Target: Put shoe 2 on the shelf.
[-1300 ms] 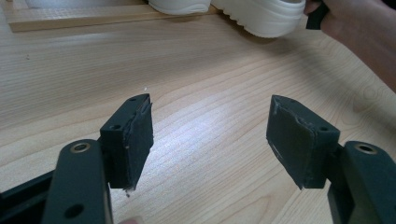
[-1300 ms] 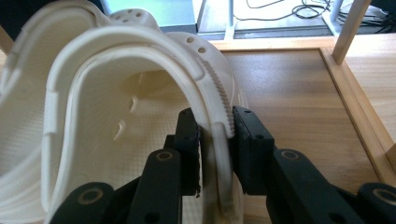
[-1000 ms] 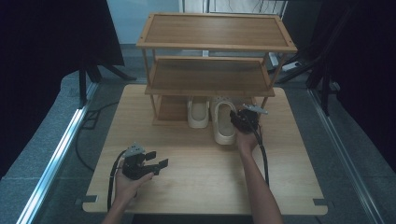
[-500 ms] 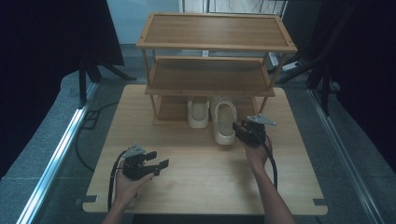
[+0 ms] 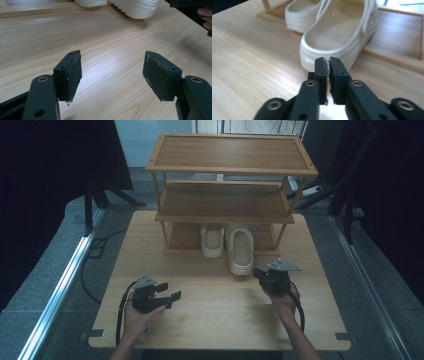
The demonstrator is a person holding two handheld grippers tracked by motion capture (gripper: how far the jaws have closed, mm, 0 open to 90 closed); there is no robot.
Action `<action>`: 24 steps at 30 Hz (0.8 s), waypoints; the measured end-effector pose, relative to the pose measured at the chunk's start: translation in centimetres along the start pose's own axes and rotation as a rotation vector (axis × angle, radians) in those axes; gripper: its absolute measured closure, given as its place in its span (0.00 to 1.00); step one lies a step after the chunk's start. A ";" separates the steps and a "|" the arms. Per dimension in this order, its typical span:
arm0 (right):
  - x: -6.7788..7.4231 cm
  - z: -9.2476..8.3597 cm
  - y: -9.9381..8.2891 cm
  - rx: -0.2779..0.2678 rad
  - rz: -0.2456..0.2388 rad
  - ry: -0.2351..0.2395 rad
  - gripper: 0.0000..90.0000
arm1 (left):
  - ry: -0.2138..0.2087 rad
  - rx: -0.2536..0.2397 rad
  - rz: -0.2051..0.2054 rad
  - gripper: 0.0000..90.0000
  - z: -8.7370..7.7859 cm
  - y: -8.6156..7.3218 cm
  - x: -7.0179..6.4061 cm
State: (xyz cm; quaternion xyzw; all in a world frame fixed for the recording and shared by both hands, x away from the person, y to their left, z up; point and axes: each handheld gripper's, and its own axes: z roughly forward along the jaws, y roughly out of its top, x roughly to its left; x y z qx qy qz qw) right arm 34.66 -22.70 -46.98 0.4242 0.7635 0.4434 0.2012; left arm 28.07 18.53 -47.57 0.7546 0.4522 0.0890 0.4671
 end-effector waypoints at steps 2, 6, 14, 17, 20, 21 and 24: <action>0.0 0.2 -0.3 0.012 0.000 0.014 1.00 | -0.002 0.005 -0.001 0.35 0.1 0.0 0.0; 0.2 1.1 -0.6 0.061 -0.023 0.030 1.00 | -0.004 0.011 0.000 0.35 0.2 0.0 -0.1; 0.1 2.9 -0.9 0.116 -0.008 0.020 1.00 | -0.004 0.007 0.000 0.35 0.1 0.0 -0.1; -0.1 3.7 -1.0 0.132 0.012 0.019 1.00 | -0.006 0.005 0.001 0.35 0.1 0.0 -0.1; 0.0 4.1 -0.7 0.129 0.008 0.012 1.00 | -0.017 0.005 -0.007 0.35 0.1 0.0 -0.1; 0.1 4.2 -0.6 0.131 0.006 0.008 1.00 | -0.021 0.006 -0.009 0.35 0.1 0.0 -0.1; 0.0 4.8 -0.4 0.131 0.009 0.001 1.00 | -0.020 0.005 -0.008 0.35 0.1 0.0 -0.1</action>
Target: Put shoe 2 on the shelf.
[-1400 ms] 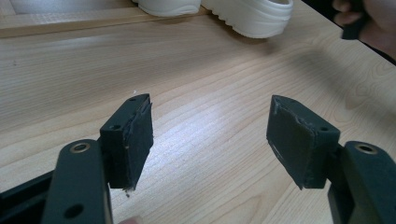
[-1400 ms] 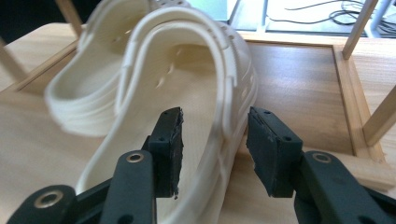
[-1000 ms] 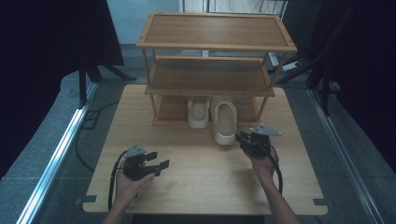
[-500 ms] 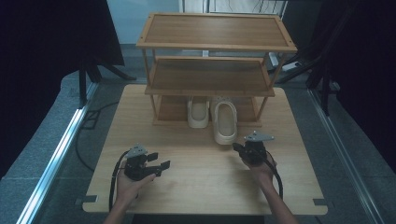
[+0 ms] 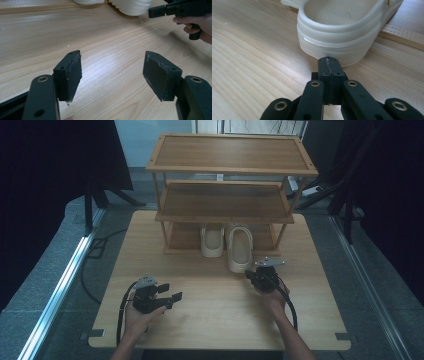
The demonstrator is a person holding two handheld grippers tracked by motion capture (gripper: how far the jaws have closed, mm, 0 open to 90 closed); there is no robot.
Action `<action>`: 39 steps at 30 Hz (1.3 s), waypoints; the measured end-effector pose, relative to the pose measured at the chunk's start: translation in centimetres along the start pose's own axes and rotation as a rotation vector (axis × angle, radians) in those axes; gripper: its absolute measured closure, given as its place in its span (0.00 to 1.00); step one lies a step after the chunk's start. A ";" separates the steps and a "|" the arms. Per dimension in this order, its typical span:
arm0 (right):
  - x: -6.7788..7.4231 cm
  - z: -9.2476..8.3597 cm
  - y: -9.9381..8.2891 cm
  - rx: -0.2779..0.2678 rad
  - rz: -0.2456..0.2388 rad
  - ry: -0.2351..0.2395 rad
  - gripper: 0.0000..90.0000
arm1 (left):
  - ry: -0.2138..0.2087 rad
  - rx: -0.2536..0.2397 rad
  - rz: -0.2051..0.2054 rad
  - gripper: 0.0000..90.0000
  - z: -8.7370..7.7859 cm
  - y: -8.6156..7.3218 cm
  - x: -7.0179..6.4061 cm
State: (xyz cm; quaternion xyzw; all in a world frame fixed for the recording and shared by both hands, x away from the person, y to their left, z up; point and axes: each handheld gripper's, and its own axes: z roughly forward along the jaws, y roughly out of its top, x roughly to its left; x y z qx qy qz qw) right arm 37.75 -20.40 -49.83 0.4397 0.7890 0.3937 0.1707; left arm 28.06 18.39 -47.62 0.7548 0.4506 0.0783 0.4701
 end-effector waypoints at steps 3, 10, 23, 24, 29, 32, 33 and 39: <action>-0.2 0.6 0.3 -0.007 0.016 -0.006 1.00 | 0.001 0.000 -0.001 0.35 0.0 0.0 0.0; -0.4 2.0 0.9 -0.031 0.055 -0.006 1.00 | 0.006 0.002 -0.003 0.35 0.1 -0.1 0.2; -0.8 4.6 2.7 -0.042 0.088 -0.037 0.99 | 0.007 -0.005 -0.010 0.35 -0.2 0.0 0.4; -0.9 4.7 2.8 -0.043 0.095 -0.032 0.99 | 0.008 -0.006 -0.010 0.35 -0.2 0.0 0.4; -0.7 4.8 3.0 -0.038 0.087 -0.035 0.94 | 0.009 -0.008 -0.006 0.35 -0.3 0.0 0.4; -0.6 4.5 2.7 -0.045 0.086 -0.035 0.92 | 0.008 -0.009 -0.009 0.35 -0.3 0.0 0.5; -0.6 4.2 2.6 -0.051 0.092 -0.030 0.90 | 0.008 -0.008 -0.010 0.35 -0.2 0.0 0.5; -0.3 2.8 2.4 -0.065 0.075 -0.013 0.74 | 0.013 -0.003 -0.024 0.35 0.2 0.0 0.7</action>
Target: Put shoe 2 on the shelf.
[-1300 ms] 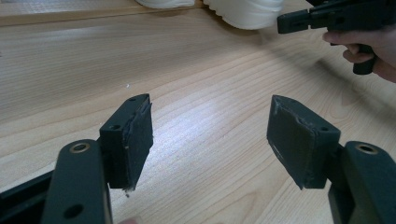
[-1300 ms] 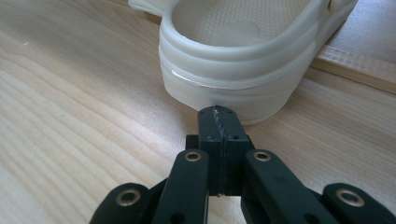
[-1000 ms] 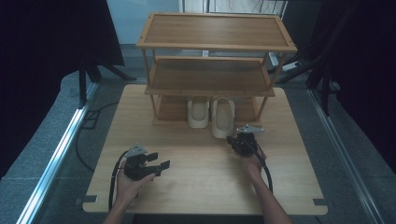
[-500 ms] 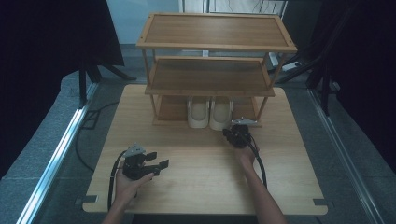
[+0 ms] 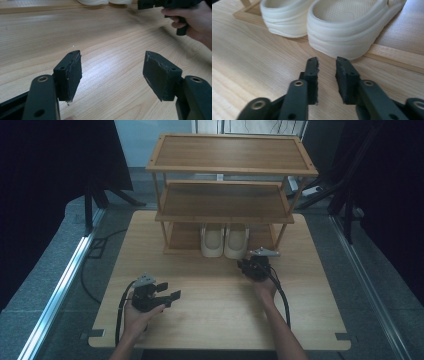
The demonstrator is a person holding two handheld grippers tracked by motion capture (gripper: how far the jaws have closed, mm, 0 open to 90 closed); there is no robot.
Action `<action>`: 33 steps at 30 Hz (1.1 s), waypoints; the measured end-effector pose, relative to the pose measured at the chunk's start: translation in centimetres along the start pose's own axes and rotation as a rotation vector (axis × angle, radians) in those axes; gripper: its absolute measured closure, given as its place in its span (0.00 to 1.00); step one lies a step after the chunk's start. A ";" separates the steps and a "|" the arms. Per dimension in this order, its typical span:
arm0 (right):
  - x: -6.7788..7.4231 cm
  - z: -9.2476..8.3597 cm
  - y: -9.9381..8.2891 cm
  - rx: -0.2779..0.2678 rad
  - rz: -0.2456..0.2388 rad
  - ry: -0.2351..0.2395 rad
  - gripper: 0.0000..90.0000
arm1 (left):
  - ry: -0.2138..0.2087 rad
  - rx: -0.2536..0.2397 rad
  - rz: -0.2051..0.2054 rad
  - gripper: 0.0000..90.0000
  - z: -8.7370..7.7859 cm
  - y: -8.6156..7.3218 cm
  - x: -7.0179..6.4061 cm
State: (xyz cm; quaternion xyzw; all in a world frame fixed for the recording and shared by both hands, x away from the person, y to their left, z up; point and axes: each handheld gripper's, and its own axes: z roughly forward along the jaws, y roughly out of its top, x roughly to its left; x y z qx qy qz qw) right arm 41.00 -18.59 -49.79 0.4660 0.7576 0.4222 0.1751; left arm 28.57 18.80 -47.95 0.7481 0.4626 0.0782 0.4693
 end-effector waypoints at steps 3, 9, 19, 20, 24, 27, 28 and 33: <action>0.2 -0.7 0.2 -0.007 0.001 0.029 0.64 | 0.005 0.001 -0.001 0.35 0.0 0.1 0.0; 1.5 -1.8 0.4 -0.026 -0.001 0.114 0.49 | 0.006 -0.011 -0.005 0.35 -0.3 0.1 0.1; 2.2 -4.3 -1.3 -0.072 -0.032 0.181 0.47 | 0.005 -0.002 0.002 0.35 -0.2 0.0 0.3; 2.1 -4.7 -1.4 -0.068 -0.040 0.182 0.47 | 0.003 -0.002 0.002 0.35 -0.2 0.0 0.2; 1.9 -6.6 -2.2 -0.078 -0.045 0.178 0.47 | 0.000 0.002 0.007 0.35 -0.1 -0.1 0.1; 1.9 -7.9 -3.0 -0.079 -0.050 0.173 0.47 | -0.007 0.002 0.015 0.35 -0.1 -0.1 -0.1; 1.9 -8.3 -3.3 -0.072 -0.056 0.175 0.47 | -0.008 -0.001 0.020 0.35 -0.1 -0.1 -0.2; 2.1 -9.9 -4.8 -0.060 -0.083 0.171 0.46 | -0.001 -0.006 0.025 0.35 -0.4 -0.2 -0.1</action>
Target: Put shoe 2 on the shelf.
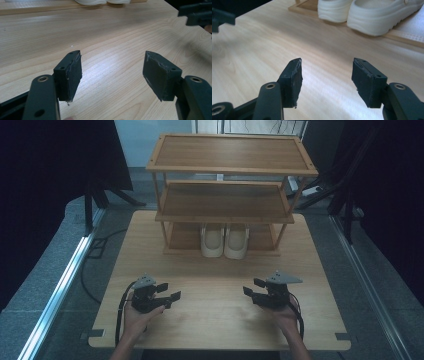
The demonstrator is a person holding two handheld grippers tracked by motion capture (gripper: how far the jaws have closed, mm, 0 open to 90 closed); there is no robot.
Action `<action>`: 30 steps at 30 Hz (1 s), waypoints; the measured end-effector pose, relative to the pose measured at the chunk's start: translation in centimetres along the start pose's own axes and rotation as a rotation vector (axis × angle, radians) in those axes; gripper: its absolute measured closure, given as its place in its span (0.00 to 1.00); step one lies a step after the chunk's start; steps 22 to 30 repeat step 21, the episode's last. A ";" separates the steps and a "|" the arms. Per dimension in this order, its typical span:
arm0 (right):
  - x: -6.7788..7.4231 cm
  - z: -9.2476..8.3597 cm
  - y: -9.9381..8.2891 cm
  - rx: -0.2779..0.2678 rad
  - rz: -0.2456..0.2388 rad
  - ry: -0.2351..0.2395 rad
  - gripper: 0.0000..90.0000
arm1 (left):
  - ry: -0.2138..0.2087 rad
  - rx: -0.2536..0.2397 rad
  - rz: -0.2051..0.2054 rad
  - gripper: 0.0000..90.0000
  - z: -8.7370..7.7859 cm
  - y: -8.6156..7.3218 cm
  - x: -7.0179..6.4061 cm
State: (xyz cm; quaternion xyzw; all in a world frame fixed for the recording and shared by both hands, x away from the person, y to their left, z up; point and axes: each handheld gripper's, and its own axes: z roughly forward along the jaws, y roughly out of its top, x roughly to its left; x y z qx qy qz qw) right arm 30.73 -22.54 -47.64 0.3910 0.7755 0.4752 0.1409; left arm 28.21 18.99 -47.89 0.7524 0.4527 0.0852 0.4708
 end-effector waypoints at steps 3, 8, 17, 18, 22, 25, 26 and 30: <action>-0.1 -0.8 -0.7 0.000 -0.003 -0.004 0.46 | 0.006 -0.001 -0.001 0.35 -0.1 0.0 0.2; -0.6 -1.5 -1.7 0.008 -0.003 -0.018 0.46 | 0.009 -0.002 -0.001 0.36 0.0 0.0 0.4; -0.8 -1.7 -1.7 0.002 -0.016 -0.040 0.44 | 0.003 -0.002 0.003 0.35 0.2 0.2 0.3; -0.8 -1.7 -1.8 0.001 -0.015 -0.048 0.42 | 0.003 -0.001 0.003 0.35 0.2 0.2 0.3; -1.4 -2.0 -1.9 -0.004 0.005 -0.073 0.40 | 0.004 0.003 0.000 0.35 0.5 0.3 0.4; -1.4 -2.0 -1.9 -0.004 0.005 -0.073 0.40 | 0.004 0.003 0.000 0.35 0.5 0.3 0.4; -1.4 -2.0 -1.9 -0.004 0.005 -0.073 0.40 | 0.004 0.003 0.000 0.35 0.5 0.3 0.4; -1.4 -2.0 -1.9 -0.004 0.005 -0.073 0.40 | 0.004 0.003 0.000 0.35 0.5 0.3 0.4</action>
